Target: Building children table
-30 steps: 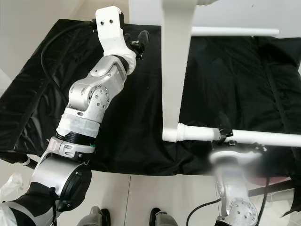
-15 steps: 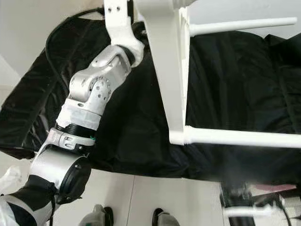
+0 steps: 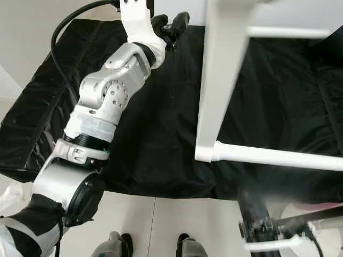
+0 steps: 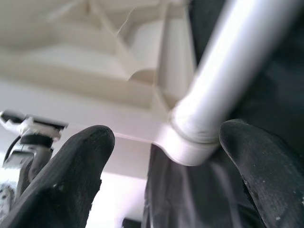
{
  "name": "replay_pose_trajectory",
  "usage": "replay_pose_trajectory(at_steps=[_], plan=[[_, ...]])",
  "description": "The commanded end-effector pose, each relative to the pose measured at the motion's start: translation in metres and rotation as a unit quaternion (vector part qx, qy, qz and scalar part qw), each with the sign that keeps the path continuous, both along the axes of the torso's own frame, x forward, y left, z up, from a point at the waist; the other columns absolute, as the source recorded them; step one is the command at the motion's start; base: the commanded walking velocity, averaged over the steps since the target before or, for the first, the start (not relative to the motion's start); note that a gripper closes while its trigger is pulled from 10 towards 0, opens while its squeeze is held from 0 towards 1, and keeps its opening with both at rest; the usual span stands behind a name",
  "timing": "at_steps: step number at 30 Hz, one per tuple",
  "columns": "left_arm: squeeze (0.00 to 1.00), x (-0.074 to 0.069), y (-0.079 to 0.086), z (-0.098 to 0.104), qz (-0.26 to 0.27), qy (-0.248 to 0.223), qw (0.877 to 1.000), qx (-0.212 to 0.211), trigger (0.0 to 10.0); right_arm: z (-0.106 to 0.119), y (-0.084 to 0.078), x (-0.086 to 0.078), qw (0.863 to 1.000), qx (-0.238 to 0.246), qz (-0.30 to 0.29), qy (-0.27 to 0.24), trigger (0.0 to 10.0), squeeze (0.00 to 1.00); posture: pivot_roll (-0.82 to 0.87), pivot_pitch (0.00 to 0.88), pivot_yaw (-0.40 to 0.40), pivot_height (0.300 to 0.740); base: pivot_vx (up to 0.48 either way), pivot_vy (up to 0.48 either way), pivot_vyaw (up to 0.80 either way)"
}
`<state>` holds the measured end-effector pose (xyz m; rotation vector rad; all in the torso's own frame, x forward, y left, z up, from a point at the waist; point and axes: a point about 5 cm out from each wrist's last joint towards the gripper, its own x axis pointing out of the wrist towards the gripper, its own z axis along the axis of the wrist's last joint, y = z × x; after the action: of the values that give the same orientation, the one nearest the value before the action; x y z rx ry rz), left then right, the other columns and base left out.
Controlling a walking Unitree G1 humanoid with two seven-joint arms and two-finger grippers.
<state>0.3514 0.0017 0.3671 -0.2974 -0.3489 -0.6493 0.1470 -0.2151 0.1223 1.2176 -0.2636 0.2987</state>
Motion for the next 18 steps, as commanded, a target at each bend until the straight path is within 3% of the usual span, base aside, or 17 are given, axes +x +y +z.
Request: replay_pose_trajectory(at_steps=[1,10,12,16,18], plan=[[0.0,-0.006,-0.007,0.003,-0.055,-0.027,0.998,0.014,10.0,0.007,0.006,0.003,1.0,-0.005,-0.004,-0.009,10.0,0.0,-0.07,0.197,0.02,0.74,0.0,0.0,0.0],[0.0,-0.006,-0.007,0.002,-0.054,-0.027,0.998,0.017,10.0,0.017,0.011,0.005,0.999,-0.023,0.007,-0.031,10.0,0.0,-0.07,0.197,0.02,0.74,0.0,0.0,0.0],[0.0,-0.007,-0.003,-0.011,-0.053,-0.021,0.998,0.034,10.0,0.039,0.005,0.014,0.996,-0.064,-0.011,-0.065,10.0,0.0,-0.06,0.186,0.01,0.74,0.0,0.0,0.0],[0.0,-0.007,-0.003,-0.011,-0.053,-0.021,0.998,0.034,10.0,0.039,0.005,0.014,0.996,-0.064,-0.011,-0.065,10.0,0.0,-0.06,0.186,0.01,0.74,0.0,0.0,0.0],[0.0,-0.008,0.001,-0.02,-0.051,-0.017,0.998,0.043,10.0,0.049,-0.003,0.021,0.993,-0.086,-0.037,-0.07,10.0,0.0,-0.06,0.182,0.009,0.74,0.0,0.0,0.0]])
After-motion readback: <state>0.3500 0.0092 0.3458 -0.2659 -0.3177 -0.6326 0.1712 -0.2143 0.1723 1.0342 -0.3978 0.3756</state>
